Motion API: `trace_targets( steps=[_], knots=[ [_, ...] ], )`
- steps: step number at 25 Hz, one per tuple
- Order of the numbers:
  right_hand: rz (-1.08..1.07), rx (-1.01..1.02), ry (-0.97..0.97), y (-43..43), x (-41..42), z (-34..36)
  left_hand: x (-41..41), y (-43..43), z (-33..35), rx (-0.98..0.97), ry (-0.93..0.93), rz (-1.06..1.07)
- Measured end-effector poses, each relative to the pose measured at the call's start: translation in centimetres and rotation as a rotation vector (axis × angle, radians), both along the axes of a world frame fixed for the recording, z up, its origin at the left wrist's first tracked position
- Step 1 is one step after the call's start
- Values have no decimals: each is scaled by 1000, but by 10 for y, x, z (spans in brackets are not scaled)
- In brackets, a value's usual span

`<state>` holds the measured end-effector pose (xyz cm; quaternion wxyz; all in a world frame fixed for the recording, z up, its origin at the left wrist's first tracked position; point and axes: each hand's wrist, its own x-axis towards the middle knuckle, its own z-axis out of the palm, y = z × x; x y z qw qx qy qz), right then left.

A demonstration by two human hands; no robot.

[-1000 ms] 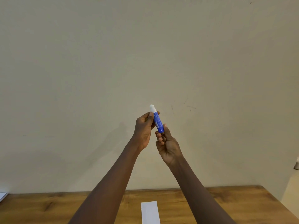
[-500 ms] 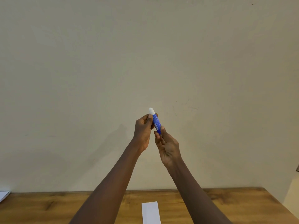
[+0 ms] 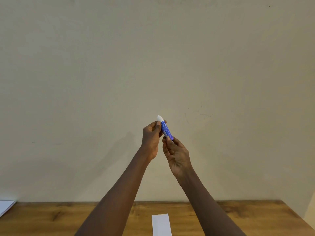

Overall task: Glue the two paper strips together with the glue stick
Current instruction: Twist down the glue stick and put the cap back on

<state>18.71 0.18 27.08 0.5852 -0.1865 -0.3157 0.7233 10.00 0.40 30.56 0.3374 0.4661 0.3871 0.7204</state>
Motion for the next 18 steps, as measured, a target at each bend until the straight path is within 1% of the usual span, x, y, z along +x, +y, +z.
trace_targets(
  steps=[4, 6, 8, 10, 11, 14, 15, 16, 18],
  knots=[
    [115, -108, -99, 0, 4, 7, 0, 0, -1, 5, 5, -8],
    [79, -89, -60, 1, 2, 8, 0, 1, -1, 9, 10, -10],
    [-15, -26, -7, 2, -1, 5, 3, 2, 0, 0, -5, -8],
    [-70, 44, -20, 2, 0, 2, 4, 2, -1, -15, -30, 15],
    [-60, 40, -52, 1, 1, 2, 4, 2, -1, -21, -36, 22],
    [73, -116, -153, 1, 6, 5, 2, 0, -4, -23, -30, 2],
    [106, -140, -157, 1, 7, 7, 3, -1, -4, -22, -26, -6],
    [112, -139, -128, 0, 7, 7, 4, -2, -4, -20, -20, -9],
    [45, -93, -24, 0, 4, 5, 6, -3, -1, -9, -6, -5]
  ],
)
